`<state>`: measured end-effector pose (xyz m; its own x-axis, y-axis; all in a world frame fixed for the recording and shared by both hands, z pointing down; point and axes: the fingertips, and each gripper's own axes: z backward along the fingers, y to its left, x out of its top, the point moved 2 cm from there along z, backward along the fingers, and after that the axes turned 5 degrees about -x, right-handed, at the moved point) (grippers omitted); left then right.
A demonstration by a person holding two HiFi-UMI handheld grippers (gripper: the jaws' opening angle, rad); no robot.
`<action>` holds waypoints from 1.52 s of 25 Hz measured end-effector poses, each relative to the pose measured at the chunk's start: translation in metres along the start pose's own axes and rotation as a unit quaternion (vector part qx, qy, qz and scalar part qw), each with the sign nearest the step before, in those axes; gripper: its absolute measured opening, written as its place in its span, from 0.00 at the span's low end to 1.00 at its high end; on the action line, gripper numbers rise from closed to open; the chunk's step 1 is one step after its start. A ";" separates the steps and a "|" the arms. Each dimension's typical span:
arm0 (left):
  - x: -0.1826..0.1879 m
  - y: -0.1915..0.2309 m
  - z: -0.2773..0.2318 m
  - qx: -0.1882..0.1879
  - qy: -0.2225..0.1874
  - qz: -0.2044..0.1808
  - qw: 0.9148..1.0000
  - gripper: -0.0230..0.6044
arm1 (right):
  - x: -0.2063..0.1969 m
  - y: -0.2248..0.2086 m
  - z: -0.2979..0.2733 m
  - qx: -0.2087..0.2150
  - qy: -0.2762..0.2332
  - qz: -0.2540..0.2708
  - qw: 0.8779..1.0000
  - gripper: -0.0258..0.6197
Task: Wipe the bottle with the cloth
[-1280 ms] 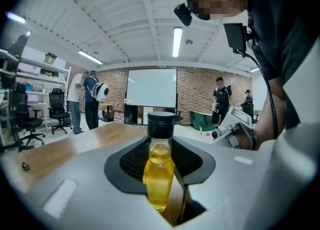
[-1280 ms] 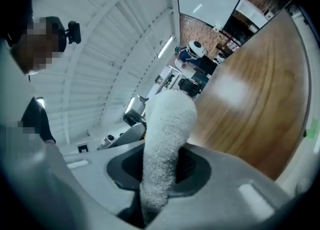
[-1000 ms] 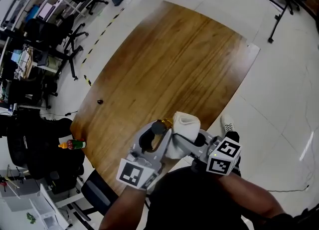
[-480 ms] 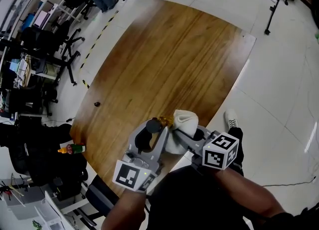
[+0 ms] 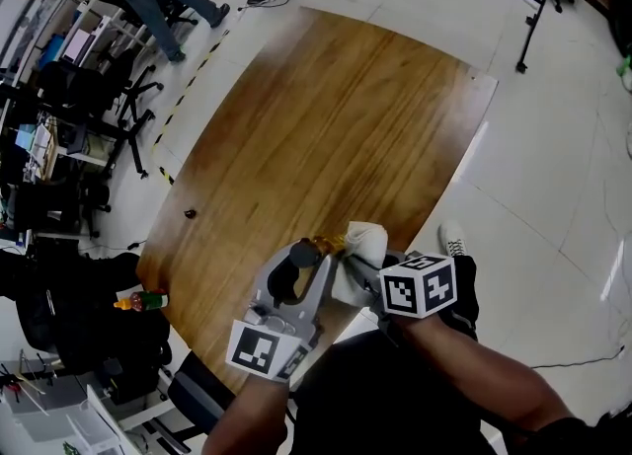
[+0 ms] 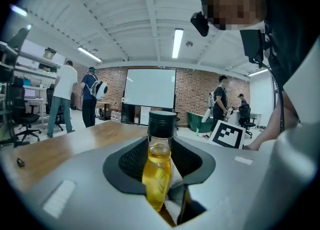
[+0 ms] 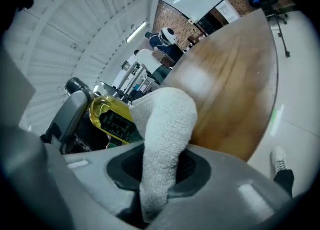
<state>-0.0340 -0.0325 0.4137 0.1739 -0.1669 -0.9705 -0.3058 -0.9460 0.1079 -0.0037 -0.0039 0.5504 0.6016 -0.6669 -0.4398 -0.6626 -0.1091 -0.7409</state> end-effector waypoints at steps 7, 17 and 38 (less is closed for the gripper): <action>-0.003 -0.001 -0.003 -0.002 -0.016 0.007 1.000 0.28 | -0.007 -0.018 -0.007 -0.064 0.069 0.011 0.996 0.15; 0.003 -0.015 -0.007 -0.010 -0.023 -0.024 0.999 0.28 | 0.001 -0.021 0.023 -0.071 0.112 0.028 0.991 0.15; 0.017 -0.015 -0.016 -0.023 -0.021 -0.027 0.999 0.28 | 0.169 0.106 -0.049 0.255 0.255 0.088 0.929 0.15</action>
<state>-0.0115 -0.0255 0.3985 0.1484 -0.1039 -0.9835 -0.2535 -0.9652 0.0637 0.0054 -0.1642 0.4226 0.1291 -0.9179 -0.3752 -0.3556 0.3104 -0.8816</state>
